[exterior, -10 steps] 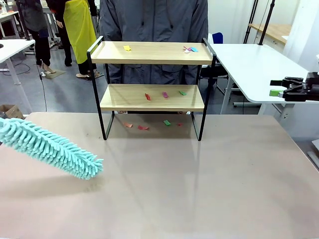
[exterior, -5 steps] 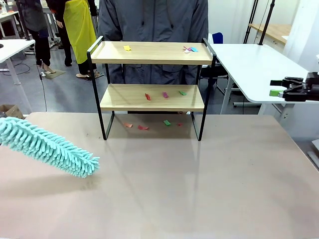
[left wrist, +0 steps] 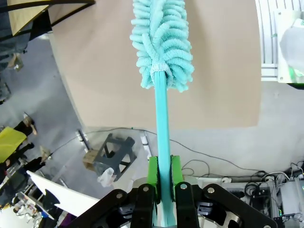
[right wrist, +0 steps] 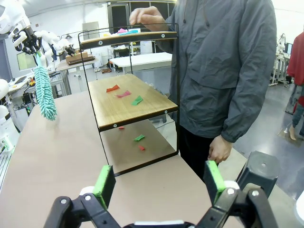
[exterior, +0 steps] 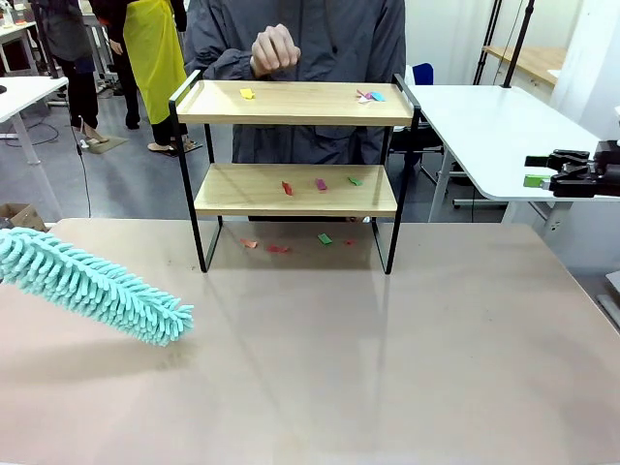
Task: Clean the shelf.
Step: Clean the specific section of the Shelf indicated by the human with the Duster.
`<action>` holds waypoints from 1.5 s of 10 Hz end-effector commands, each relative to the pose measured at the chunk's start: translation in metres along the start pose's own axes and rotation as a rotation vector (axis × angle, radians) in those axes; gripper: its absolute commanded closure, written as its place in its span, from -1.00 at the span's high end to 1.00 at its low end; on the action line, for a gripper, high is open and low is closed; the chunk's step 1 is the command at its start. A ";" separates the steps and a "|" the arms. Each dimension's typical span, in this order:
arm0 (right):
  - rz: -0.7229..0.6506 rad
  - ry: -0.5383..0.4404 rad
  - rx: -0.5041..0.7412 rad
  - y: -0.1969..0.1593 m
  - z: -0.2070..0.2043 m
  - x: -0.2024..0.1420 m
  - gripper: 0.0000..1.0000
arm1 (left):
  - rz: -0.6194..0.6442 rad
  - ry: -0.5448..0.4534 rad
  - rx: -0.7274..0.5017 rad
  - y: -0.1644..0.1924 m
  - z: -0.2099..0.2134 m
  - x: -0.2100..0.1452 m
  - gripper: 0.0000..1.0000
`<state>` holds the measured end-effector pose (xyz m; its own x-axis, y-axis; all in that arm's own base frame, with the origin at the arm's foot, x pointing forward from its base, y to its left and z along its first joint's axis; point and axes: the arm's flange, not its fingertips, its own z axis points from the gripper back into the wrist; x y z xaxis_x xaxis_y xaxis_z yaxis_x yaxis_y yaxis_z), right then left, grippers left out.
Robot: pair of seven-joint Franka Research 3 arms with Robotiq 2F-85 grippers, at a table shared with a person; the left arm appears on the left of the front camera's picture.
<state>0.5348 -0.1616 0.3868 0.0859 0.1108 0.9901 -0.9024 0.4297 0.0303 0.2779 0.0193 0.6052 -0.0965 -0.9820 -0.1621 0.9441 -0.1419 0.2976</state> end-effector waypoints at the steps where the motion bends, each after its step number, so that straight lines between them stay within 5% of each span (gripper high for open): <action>1: 0.006 0.015 -0.002 0.000 -0.001 0.003 1.00 | -0.002 0.015 0.007 0.001 0.001 -0.002 -0.74; 15: 0.006 0.015 -0.002 0.000 -0.001 0.003 1.00 | 0.000 0.000 0.000 0.000 0.000 0.000 -0.74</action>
<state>0.5348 -0.1616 0.3868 0.0859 0.1108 0.9901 -0.9024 0.4298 0.0303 0.2779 0.0192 0.6051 -0.0969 -0.9820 -0.1620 0.9441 -0.1422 0.2974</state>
